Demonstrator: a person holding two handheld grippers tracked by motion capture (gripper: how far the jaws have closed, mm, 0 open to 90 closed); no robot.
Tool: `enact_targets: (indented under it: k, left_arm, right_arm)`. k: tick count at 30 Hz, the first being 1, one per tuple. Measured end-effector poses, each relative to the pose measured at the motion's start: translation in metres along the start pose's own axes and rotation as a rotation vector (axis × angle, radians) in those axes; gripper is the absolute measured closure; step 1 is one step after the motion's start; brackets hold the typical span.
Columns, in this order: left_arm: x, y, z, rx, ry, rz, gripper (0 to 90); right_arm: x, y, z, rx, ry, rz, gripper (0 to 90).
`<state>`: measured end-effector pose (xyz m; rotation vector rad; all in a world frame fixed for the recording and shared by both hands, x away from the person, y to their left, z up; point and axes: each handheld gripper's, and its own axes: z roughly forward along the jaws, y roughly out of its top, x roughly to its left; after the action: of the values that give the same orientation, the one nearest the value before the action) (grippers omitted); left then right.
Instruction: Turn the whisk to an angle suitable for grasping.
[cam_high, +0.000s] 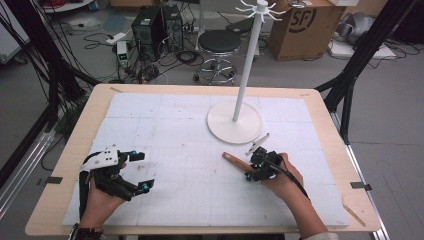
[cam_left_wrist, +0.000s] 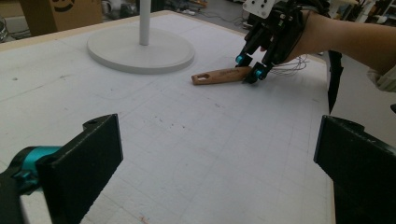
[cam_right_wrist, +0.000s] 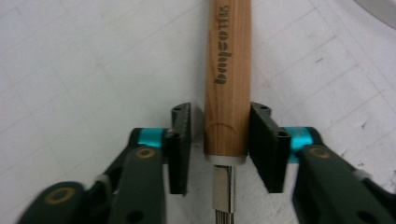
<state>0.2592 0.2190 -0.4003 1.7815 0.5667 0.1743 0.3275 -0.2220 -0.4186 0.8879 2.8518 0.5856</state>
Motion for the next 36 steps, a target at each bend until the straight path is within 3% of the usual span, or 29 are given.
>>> enact_targets:
  k: [1,9,15,17,21,22,27,36]
  left_arm:
    - [0.0,0.0,0.0,0.0,0.0,0.0,1.7]
    - [-0.002,0.001,-0.001,0.003,-0.005,0.006,1.7]
    - [0.0,0.0,-0.001,0.0,-0.006,0.005,1.7]
    - [0.001,0.0,-0.002,-0.001,-0.004,0.004,1.7]
    - [0.001,0.0,-0.003,-0.008,-0.002,-0.001,1.7]
    - [0.002,0.0,-0.003,-0.009,-0.002,0.0,1.7]
    - [0.001,0.001,-0.003,-0.01,-0.002,0.002,1.7]
    - [0.001,0.002,0.0,-0.014,-0.003,0.002,1.7]
  right_arm:
    - [0.0,0.0,0.0,-0.003,0.001,-0.004,69.7]
    - [-0.005,-0.001,-0.001,-0.015,0.027,0.026,71.0]
    - [-0.004,-0.002,-0.003,-0.027,0.023,0.014,71.3]
    - [-0.005,-0.003,-0.007,-0.062,0.03,0.02,71.3]
    - [-0.01,-0.007,-0.021,-0.181,0.059,0.041,71.3]
    - [-0.01,-0.007,-0.021,-0.181,0.059,0.041,71.3]
    - [-0.017,-0.016,-0.042,-0.336,0.105,0.08,71.3]
    - [-0.016,-0.018,-0.069,-0.463,0.118,0.069,71.3]
